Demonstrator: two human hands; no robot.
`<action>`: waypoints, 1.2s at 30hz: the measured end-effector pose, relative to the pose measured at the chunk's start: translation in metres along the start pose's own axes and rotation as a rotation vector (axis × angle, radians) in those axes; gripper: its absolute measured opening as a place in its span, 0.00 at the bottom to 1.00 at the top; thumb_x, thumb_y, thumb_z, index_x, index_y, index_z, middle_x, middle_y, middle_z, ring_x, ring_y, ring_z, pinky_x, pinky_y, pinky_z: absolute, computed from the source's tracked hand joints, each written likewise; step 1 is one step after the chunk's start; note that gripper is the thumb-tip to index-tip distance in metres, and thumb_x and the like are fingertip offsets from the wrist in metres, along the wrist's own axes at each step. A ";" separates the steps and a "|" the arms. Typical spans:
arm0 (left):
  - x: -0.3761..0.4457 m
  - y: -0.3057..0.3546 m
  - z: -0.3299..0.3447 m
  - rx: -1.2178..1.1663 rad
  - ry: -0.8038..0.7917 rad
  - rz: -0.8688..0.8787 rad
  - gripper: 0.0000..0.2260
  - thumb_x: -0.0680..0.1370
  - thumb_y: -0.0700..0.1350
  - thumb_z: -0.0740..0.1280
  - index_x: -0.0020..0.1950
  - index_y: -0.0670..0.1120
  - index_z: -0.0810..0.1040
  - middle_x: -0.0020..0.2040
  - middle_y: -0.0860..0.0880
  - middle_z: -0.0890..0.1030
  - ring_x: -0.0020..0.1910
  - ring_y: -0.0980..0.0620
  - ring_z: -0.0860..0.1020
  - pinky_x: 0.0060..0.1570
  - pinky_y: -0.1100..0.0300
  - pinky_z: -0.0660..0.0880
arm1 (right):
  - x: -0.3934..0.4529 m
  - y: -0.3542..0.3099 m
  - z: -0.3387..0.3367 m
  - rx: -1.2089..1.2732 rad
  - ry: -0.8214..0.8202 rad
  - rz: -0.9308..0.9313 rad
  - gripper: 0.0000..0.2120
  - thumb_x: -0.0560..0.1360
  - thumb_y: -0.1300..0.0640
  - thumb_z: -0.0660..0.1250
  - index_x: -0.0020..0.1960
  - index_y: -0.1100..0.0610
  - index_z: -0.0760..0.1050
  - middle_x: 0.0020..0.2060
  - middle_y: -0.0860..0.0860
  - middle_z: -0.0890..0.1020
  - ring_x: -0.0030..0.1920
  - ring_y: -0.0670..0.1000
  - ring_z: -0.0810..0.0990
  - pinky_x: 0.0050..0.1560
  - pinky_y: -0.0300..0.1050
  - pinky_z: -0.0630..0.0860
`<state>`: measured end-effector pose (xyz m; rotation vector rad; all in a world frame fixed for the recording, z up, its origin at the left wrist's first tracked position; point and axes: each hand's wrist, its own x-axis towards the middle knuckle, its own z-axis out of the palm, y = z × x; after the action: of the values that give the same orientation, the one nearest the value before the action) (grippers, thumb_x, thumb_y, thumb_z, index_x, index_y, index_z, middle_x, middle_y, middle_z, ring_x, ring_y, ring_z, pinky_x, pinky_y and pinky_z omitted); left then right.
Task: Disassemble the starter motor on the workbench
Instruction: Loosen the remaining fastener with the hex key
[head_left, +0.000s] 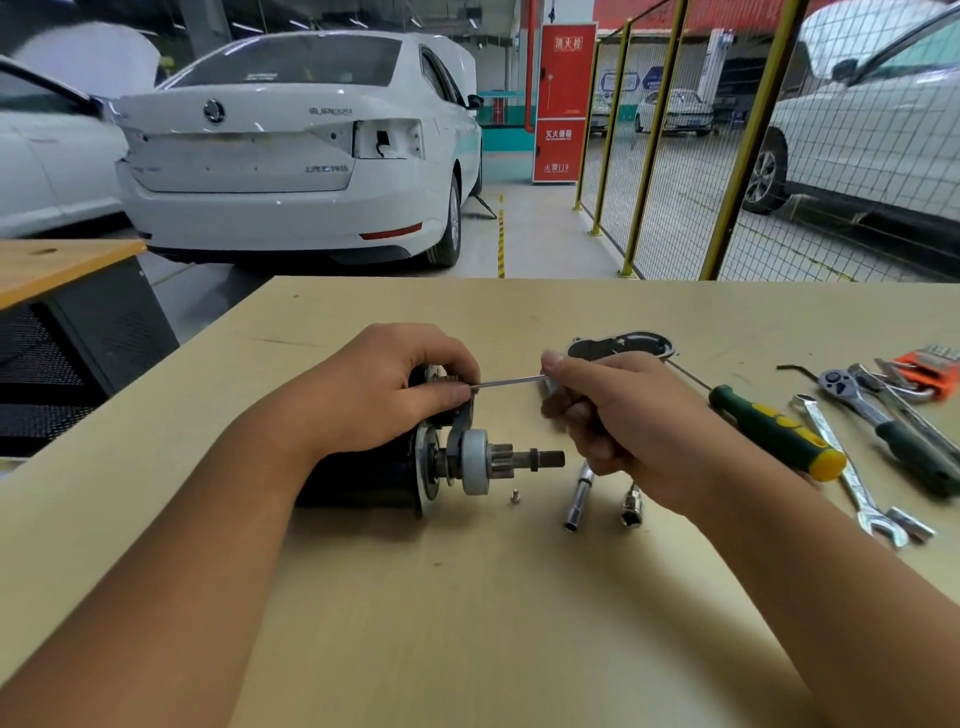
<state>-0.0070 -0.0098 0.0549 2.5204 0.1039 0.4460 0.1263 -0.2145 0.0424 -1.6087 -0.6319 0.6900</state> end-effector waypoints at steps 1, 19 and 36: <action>0.000 0.001 0.000 0.002 0.003 0.004 0.07 0.79 0.42 0.74 0.49 0.56 0.84 0.46 0.59 0.83 0.46 0.53 0.79 0.48 0.60 0.75 | 0.000 0.001 0.000 0.020 -0.008 0.012 0.19 0.77 0.45 0.70 0.36 0.59 0.81 0.26 0.52 0.73 0.25 0.50 0.65 0.25 0.41 0.62; -0.004 -0.005 -0.015 -0.010 -0.029 -0.137 0.31 0.56 0.73 0.75 0.50 0.54 0.85 0.44 0.52 0.85 0.46 0.53 0.81 0.51 0.53 0.78 | 0.004 0.005 0.009 0.269 -0.069 0.177 0.15 0.79 0.52 0.63 0.34 0.52 0.67 0.27 0.50 0.66 0.24 0.50 0.60 0.27 0.41 0.56; 0.000 -0.004 0.000 0.075 0.111 -0.114 0.35 0.51 0.81 0.71 0.49 0.62 0.84 0.47 0.59 0.84 0.50 0.56 0.81 0.57 0.48 0.79 | 0.001 0.005 0.002 0.252 -0.132 0.262 0.12 0.77 0.51 0.64 0.36 0.52 0.70 0.27 0.47 0.68 0.22 0.47 0.61 0.22 0.38 0.56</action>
<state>-0.0073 -0.0065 0.0530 2.5465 0.3103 0.5441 0.1257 -0.2131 0.0372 -1.4306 -0.4119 1.0339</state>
